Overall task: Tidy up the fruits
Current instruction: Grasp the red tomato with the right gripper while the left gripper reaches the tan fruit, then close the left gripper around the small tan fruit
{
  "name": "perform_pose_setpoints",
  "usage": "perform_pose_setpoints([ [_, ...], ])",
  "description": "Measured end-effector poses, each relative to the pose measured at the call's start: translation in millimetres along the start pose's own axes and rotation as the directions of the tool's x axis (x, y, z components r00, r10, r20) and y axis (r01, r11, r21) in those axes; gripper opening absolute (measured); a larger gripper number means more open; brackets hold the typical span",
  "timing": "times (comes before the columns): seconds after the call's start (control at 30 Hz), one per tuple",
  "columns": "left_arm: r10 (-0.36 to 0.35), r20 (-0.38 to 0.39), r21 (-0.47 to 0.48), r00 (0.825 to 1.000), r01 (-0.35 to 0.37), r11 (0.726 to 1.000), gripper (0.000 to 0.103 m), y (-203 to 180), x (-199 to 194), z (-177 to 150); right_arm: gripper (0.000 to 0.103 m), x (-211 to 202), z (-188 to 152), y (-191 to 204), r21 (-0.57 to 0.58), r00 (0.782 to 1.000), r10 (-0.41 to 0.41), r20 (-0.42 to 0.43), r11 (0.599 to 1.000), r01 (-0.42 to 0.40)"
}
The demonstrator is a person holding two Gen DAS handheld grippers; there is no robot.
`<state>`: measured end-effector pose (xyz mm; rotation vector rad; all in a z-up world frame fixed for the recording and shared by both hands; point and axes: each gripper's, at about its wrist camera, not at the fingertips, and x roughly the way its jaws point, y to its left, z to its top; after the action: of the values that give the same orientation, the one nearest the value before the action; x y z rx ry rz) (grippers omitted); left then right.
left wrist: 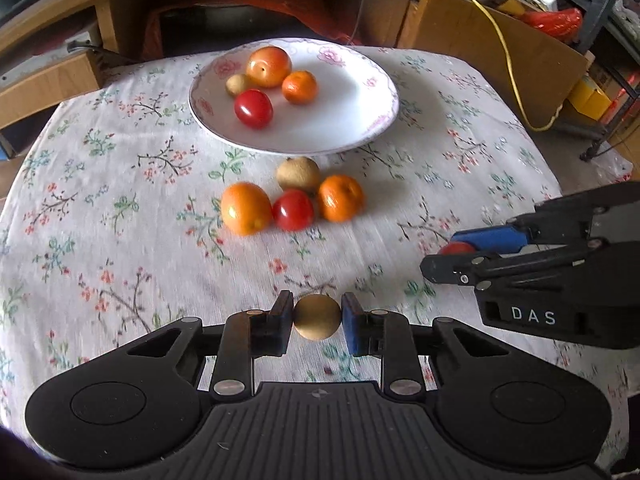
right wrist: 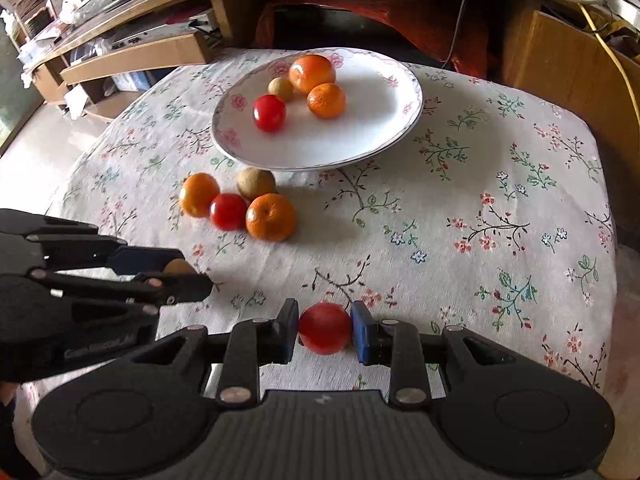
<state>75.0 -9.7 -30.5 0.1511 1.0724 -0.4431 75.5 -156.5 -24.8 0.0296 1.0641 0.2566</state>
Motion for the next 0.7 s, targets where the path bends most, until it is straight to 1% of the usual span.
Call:
perform_pose_setpoints([
  [0.23, 0.004, -0.019, 0.005, 1.0, -0.004, 1.0, 0.035, -2, 3, -3, 0.029, -9, -11, 5, -0.022, 1.0, 0.012, -0.015, 1.0, -0.012],
  [0.3, 0.007, -0.024, 0.004, 1.0, -0.007, 1.0, 0.036, -2, 6, -4, 0.029, -8, -14, 5, -0.016, 1.0, 0.008, -0.026, 1.0, -0.008],
  [0.33, 0.009, -0.023, 0.005, 1.0, -0.008, 1.0, 0.038, -2, 6, -3, 0.029, -7, -15, 4, -0.014, 0.999, 0.006, -0.037, 1.0, -0.006],
  [0.4, -0.003, -0.019, 0.001, 1.0, 0.003, 1.0, 0.038, -2, 4, -3, 0.029, -6, -16, 2, 0.0, 1.0, 0.005, -0.031, 1.0, -0.005],
  [0.5, -0.009, -0.013, 0.007, 1.0, 0.009, 1.0, 0.045, -2, 2, -2, 0.033, -7, -14, -1, 0.019, 0.999, 0.011, -0.034, 1.0, -0.011],
  [0.6, -0.01, -0.025, 0.006, 1.0, 0.01, 1.0, 0.049, -2, 4, -3, 0.036, -5, -14, -2, 0.017, 0.999, 0.012, -0.034, 1.0, -0.011],
  [0.63, -0.012, -0.028, 0.002, 1.0, 0.012, 1.0, 0.054, -2, 4, -4, 0.038, -5, -15, -2, 0.014, 0.999, 0.015, -0.033, 1.0, -0.014],
  [0.7, -0.01, -0.025, -0.002, 1.0, 0.01, 1.0, 0.059, -2, 4, -4, 0.039, -5, -15, -2, 0.014, 0.999, 0.021, -0.033, 1.0, -0.021],
])
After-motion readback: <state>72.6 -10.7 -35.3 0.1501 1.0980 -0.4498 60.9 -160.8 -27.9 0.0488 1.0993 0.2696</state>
